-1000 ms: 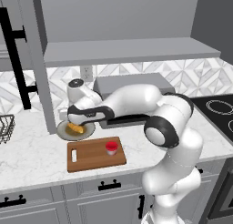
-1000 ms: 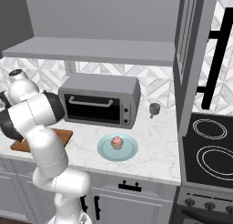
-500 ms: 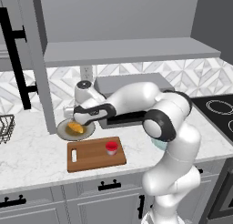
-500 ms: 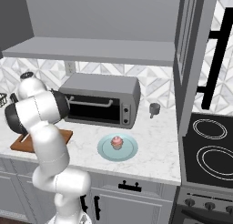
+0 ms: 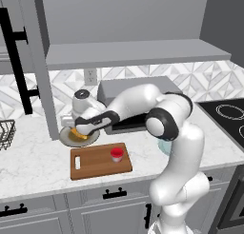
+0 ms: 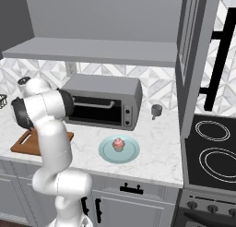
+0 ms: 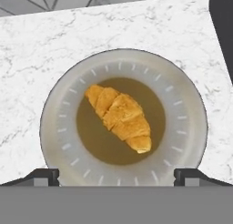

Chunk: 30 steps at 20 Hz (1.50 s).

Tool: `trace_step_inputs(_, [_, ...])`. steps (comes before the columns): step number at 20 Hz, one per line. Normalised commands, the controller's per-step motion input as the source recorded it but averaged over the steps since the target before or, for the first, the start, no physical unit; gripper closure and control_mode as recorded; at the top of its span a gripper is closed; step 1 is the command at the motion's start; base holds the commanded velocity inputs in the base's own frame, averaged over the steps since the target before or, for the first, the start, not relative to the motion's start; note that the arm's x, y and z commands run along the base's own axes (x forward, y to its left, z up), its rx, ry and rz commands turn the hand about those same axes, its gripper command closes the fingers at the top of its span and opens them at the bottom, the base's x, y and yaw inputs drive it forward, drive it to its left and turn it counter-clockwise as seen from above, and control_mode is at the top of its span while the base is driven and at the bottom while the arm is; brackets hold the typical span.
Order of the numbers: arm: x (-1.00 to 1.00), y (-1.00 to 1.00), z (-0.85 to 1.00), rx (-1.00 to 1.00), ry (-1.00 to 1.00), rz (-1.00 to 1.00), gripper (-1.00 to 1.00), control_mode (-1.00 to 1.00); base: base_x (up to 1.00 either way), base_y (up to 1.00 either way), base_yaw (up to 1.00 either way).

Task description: From the different types of pastries on the counter, select a croissant and place it on the cutting board. Then retrieve a jar of jam from the cabinet and place it alongside the croissant on the cutting board.

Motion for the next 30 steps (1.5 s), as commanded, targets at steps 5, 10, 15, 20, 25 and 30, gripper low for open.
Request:
trace_step_inputs(5, [0.54, 0.0, 0.0, -0.01, 0.01, 0.01, -1.0, -1.0, 0.0, 0.0, 0.0])
trace_step_inputs(10, [0.27, 0.0, 0.0, 0.0, 0.0, 0.01, -1.0, -1.0, 0.0, 0.0, 0.0])
trace_step_inputs(15, [0.07, 0.0, -0.3, -0.03, 0.06, 0.0, -1.0, -1.0, 0.0, 0.0, 0.0])
trace_step_inputs(20, [0.09, 0.0, -0.51, -0.06, 0.01, 0.07, -1.0, -1.0, 0.0, 0.0, 0.0])
trace_step_inputs(25, [0.12, -0.01, -0.22, -0.02, 0.0, 0.1, -1.0, -1.0, 0.0, 0.0, 0.0])
trace_step_inputs(30, [0.09, 0.0, -0.22, 0.0, 0.0, 0.11, -1.0, -1.0, 0.0, 0.0, 0.0])
